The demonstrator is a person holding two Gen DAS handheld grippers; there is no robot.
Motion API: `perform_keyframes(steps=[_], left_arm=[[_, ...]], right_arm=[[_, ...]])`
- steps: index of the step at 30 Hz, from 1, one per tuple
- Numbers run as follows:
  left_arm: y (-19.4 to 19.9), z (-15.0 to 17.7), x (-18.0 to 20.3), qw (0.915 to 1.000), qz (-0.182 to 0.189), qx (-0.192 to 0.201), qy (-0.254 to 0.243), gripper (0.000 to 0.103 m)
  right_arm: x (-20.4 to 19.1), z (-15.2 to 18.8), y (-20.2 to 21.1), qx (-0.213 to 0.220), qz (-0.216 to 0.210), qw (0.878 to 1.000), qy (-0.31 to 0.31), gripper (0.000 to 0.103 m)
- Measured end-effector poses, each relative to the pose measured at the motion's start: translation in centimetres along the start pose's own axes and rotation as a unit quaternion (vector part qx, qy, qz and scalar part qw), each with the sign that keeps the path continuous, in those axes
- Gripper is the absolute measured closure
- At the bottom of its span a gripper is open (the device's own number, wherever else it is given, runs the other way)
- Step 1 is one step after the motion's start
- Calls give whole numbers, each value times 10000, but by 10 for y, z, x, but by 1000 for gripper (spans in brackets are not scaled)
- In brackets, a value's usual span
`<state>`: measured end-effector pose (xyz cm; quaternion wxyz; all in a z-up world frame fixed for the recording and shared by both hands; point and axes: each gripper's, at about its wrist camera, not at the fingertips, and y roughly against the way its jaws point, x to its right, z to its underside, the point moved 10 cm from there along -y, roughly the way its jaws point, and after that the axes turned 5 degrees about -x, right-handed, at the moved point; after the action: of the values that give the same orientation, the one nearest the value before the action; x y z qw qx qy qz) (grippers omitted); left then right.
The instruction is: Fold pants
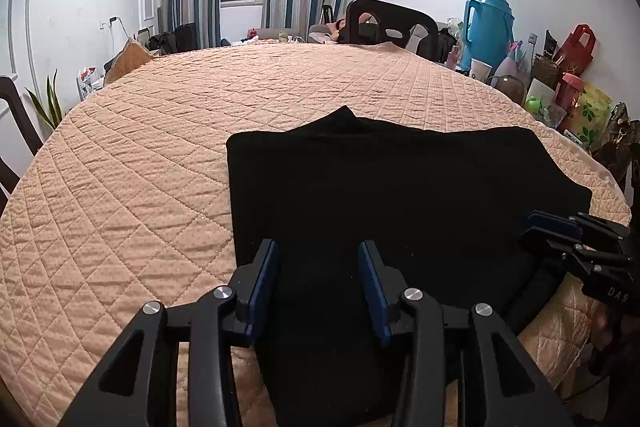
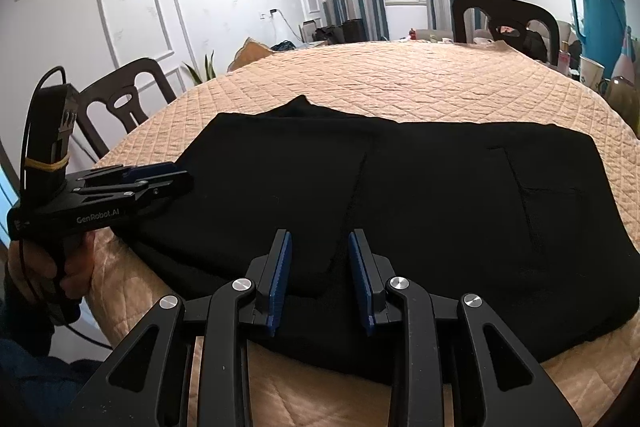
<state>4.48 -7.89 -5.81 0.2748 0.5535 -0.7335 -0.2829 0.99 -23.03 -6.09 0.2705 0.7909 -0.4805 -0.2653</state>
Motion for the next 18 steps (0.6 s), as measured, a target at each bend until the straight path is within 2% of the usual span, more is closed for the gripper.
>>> perform_keyframes(steps=[8,15,18], left_arm=[[0,0,2,10000,27,8,-1,57],[0,0,2,10000,9,2,-27,56],[0,-1,3,10000,6,-5,-44,55]], right_arm=[[30,4,14,24,455,9988,-162,73],[59,7,37,227,366,9967,-690,73],[76,11,44,225,711,9937,-836,72]])
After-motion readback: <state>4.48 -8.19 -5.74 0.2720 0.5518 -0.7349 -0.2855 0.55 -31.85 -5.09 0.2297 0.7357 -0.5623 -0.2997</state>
